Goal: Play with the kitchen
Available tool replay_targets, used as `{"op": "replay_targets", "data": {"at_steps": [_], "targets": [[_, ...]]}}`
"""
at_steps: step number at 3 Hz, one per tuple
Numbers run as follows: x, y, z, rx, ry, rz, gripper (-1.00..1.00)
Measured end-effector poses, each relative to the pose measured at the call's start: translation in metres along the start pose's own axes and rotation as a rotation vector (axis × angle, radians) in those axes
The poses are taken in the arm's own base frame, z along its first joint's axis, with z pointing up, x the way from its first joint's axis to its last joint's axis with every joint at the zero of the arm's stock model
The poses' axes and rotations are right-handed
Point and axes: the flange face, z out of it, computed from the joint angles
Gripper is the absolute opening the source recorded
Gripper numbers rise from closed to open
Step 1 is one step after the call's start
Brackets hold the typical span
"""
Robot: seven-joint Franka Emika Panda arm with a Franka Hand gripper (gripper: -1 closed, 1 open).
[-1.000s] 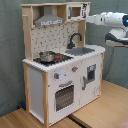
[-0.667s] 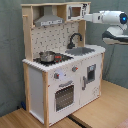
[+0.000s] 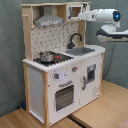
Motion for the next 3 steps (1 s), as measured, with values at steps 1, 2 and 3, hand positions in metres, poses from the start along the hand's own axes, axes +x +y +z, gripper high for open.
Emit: {"op": "replay_targets", "data": {"at_steps": [1, 2, 3], "targets": [[0.001, 0.006, 0.019, 0.002, 0.004, -0.003, 1.0], [0.008, 0.012, 0.036, 0.004, 0.008, -0.015, 1.0], [0.029, 0.014, 0.05, 0.011, 0.021, -0.038, 1.0]]}}
